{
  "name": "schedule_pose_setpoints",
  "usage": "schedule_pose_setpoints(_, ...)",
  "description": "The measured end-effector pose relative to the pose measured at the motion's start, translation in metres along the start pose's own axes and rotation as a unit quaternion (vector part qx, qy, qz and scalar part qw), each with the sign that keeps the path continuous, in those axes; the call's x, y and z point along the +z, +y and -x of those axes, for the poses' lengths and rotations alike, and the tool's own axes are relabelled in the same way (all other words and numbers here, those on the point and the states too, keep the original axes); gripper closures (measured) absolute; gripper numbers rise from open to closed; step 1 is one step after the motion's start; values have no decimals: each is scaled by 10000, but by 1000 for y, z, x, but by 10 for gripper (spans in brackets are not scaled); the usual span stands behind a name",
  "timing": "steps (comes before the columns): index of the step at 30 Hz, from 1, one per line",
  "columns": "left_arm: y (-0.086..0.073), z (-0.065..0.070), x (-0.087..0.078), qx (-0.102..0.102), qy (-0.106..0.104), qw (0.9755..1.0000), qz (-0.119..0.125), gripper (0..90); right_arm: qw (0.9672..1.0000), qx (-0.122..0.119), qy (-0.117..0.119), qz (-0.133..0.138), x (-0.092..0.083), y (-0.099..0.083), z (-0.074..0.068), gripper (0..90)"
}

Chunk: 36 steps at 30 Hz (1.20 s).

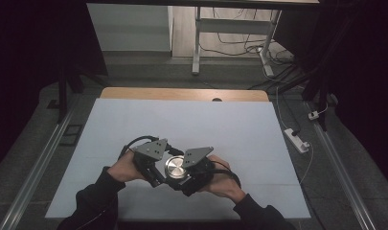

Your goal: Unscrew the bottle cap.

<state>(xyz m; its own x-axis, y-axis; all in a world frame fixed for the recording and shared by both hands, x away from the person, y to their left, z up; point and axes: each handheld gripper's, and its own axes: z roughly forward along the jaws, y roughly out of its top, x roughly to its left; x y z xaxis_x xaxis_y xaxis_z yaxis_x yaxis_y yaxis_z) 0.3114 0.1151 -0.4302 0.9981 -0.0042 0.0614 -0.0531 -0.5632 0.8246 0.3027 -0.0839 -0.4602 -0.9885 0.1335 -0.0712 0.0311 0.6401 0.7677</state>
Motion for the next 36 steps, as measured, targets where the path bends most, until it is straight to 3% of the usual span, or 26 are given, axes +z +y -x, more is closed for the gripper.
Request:
schedule_pose_setpoints(1, 0, 0, 0, 0, 0, 10000, 0, 197, 10000, 2, -35, 2, 0, 0, 0, 151)
schedule_pose_setpoints(3, 0, -1, 1, -184, 176, 9996, 75, 198, 9998, 98, -173, 19, 0, -1, 3, 151)
schedule_pose_setpoints(5, 2, -3, 6, -532, 609, 9967, 90, 198, 9990, 229, -374, 2, -1, -2, 6, 151)
schedule_pose_setpoints(7, 7, -2, 13, -876, 1098, 9901, 43, 199, 9966, 423, -701, -28, -1, -3, 11, 151)
schedule_pose_setpoints(8, 7, -2, 13, -876, 1098, 9901, 43, 199, 9966, 423, -701, -28, -1, -3, 11, 151)
schedule_pose_setpoints(9, 10, -1, 18, -1047, 1385, 9848, 14, 198, 9924, 686, -1020, -30, -2, -6, 16, 151)
schedule_pose_setpoints(10, 13, 1, 22, -1191, 1623, 9795, 11, 197, 9913, 750, -1078, -1, -2, -7, 18, 151)
schedule_pose_setpoints(13, 14, -1, 21, -1190, 1598, 9799, 26, 186, 9899, 878, -1106, 84, -3, -9, 20, 151)
schedule_pose_setpoints(15, 12, -4, 15, -1226, 1395, 9825, 116, 114, 9903, 856, -1083, 149, -5, -9, 20, 151)
schedule_pose_setpoints(18, 8, -9, 4, -1210, 1061, 9866, 273, 46, 9936, 745, -826, 191, -6, -8, 18, 151)
schedule_pose_setpoints(19, 7, -10, 0, -1131, 815, 9900, 231, 46, 9936, 745, -826, 191, -6, -8, 18, 151)
schedule_pose_setpoints(20, 5, -10, -2, -966, 730, 9925, 185, 47, 9965, 558, -609, 137, -5, -7, 15, 151)
schedule_pose_setpoints(22, 3, -7, -2, -647, 485, 9967, 5, 47, 9972, 492, -545, 128, -4, -6, 14, 151)
schedule_pose_setpoints(24, 2, -5, -1, -404, 299, 9987, -109, 71, 9992, 281, -256, 108, 0, -4, 8, 151)
schedule_pose_setpoints(25, 2, -3, 1, -292, 217, 9993, -128, 71, 9992, 281, -256, 108, 0, -4, 8, 151)
schedule_pose_setpoints(26, 2, -2, 2, -214, 194, 9995, -162, 77, 9995, 214, -198, 90, 1, -3, 6, 151)
schedule_pose_setpoints(28, 2, 0, 4, -142, 123, 9996, -226, 175, 9999, 76, -114, 47, 2, -1, 1, 151)
schedule_pose_setpoints(31, 1, 1, 5, -124, 213, 9995, -186, 188, 9999, 67, -128, 46, 3, -1, 1, 151)
schedule_pose_setpoints(36, 7, 2, 9, -479, 787, 9957, -132, 194, 9983, 381, -414, 140, -1, -4, 9, 151)
